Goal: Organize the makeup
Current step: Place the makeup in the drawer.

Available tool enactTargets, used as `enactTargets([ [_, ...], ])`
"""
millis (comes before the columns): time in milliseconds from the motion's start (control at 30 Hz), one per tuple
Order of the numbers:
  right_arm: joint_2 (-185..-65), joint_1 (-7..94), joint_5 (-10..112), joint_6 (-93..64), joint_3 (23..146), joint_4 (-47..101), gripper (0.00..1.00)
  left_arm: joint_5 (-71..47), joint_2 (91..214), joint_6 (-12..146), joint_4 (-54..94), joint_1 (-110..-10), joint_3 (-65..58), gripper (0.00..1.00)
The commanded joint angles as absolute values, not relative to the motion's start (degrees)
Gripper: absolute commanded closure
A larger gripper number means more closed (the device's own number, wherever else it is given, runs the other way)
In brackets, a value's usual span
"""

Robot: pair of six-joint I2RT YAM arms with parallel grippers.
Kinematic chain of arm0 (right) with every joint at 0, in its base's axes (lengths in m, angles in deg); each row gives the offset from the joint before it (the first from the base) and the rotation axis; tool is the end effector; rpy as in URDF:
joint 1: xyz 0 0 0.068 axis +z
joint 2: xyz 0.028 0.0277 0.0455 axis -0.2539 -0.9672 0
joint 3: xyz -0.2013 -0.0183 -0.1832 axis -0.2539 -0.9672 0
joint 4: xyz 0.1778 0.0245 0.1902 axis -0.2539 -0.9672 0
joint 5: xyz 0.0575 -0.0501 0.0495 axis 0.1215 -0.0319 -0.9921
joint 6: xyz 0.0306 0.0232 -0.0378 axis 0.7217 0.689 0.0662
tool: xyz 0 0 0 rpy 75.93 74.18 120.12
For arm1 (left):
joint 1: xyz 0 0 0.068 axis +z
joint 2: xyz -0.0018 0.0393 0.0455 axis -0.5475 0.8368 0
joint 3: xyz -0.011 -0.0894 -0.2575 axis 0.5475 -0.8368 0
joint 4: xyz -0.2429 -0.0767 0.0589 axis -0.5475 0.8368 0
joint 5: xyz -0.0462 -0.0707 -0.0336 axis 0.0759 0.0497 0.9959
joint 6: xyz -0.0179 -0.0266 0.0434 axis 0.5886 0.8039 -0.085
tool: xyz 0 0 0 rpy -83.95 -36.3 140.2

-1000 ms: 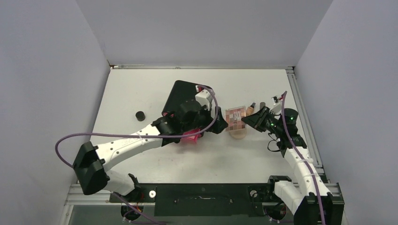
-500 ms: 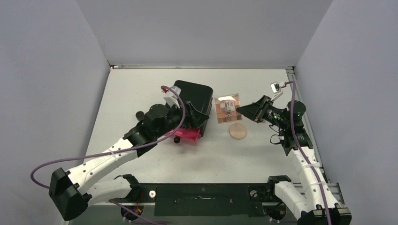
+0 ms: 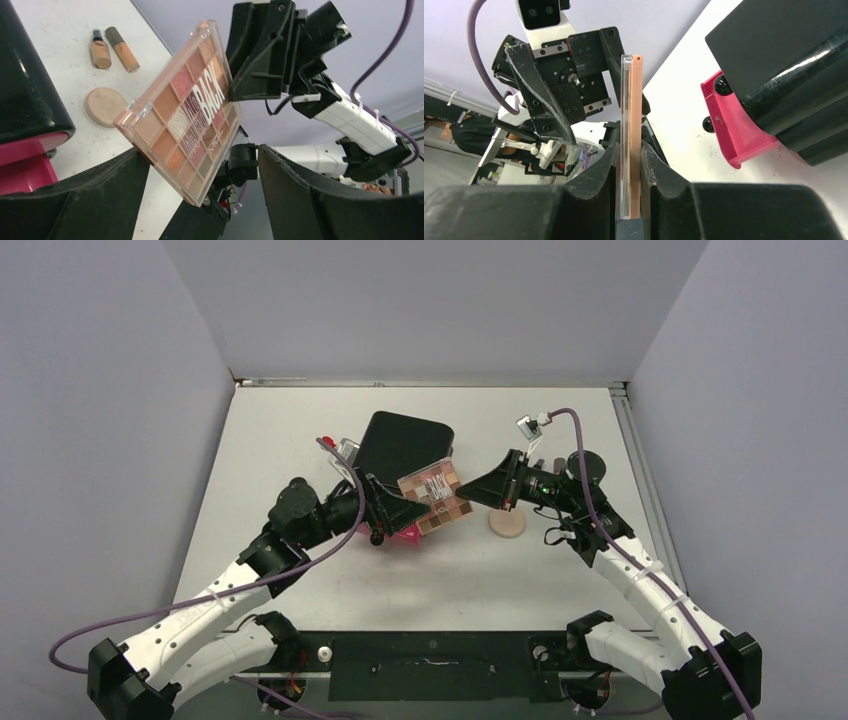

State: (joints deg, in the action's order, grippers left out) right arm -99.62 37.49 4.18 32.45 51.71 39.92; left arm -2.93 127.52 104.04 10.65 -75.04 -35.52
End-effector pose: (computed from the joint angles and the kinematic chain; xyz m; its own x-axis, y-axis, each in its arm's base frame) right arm 0.1902 0.1111 0.3347 -0.7944 0.1819 -0.5795 -0.5627 0.1387 0.8150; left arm 0.1500 -0.1487 0.3337 -0.6370 -0.3904 -0.6647 0.5794 0.3263 -0.7469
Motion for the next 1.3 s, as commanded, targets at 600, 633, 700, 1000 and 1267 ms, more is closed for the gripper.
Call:
enactTargets([
  [600,-105.21,44.57,6.82,32.44,53.38,47.94,0.95,-0.14,116.71,106.32,7.37,-73.98,-40.86,0.72],
  [633,-105.38,44.67,6.92,32.32,53.34,47.96,0.95,-0.44,116.32,106.55,7.41,-73.98,-41.06,0.72],
  [700,-105.91,44.91,6.94,32.23,53.24,48.11,0.95,-1.56,115.51,107.36,6.83,-73.98,-41.73,0.69],
  [1000,-107.61,45.97,7.20,31.90,52.76,48.87,0.95,-0.58,113.52,109.69,3.29,-73.27,-43.90,0.68],
  [1267,-108.89,46.24,8.17,31.44,52.06,48.30,0.94,-2.05,111.63,108.11,5.06,-73.01,-44.01,0.95],
])
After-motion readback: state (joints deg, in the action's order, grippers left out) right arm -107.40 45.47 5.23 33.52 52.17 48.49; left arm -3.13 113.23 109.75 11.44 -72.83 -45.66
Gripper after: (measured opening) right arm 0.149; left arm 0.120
